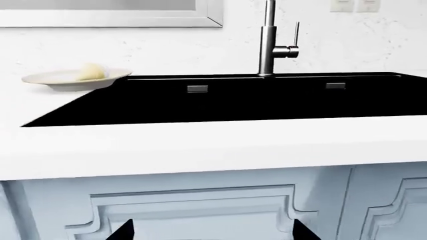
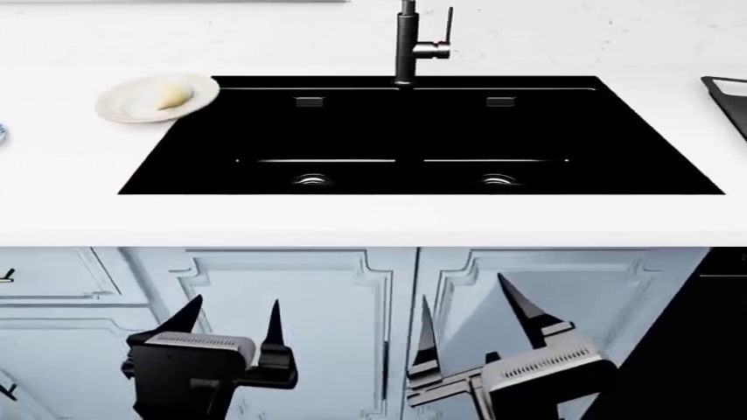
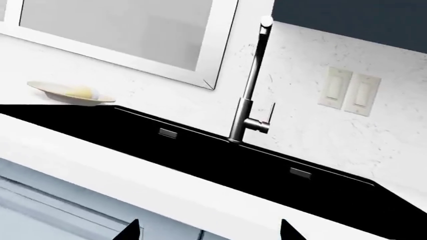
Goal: Move the dessert items from the plate to the tray.
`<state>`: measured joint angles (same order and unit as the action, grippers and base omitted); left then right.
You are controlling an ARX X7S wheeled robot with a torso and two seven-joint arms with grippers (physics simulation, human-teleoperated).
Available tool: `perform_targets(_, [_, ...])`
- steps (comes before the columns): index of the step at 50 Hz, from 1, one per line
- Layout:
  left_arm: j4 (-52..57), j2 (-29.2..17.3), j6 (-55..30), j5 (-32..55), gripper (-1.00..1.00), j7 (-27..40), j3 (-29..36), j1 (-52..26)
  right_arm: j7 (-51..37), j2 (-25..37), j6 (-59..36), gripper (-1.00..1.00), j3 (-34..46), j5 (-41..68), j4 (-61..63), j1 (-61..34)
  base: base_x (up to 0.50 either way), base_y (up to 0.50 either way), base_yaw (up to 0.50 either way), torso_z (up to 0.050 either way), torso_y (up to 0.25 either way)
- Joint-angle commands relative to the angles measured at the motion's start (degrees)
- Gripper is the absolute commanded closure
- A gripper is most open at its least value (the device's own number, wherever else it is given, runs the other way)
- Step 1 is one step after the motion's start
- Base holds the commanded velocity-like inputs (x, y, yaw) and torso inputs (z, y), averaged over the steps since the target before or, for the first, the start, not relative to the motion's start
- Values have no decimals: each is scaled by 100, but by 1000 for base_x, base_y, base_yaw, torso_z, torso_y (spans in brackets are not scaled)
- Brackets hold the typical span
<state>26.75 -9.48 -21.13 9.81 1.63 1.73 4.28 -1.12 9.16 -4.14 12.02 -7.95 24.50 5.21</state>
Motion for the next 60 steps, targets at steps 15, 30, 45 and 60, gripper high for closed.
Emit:
perform_targets(15, [330, -162, -208, 56, -100, 94, 155, 39, 42, 159, -148, -100, 267, 63, 312, 28, 0, 500, 0, 50, 0])
perform_targets(30, [402, -270, -256, 85, -100, 149, 154, 71, 22, 231, -260, -100, 308, 124, 429, 31, 0, 500, 0, 50, 0])
perform_targets(45, [563, -330, -440, 205, -100, 150, 218, 26, 60, 227, -393, -100, 411, 314, 557, -5, 0, 500, 0, 50, 0])
perform_targets(60, [1023, -450, -585, 247, -100, 189, 283, 10, 39, 340, -154, -100, 404, 435, 1011, 35, 1, 500, 0, 50, 0])
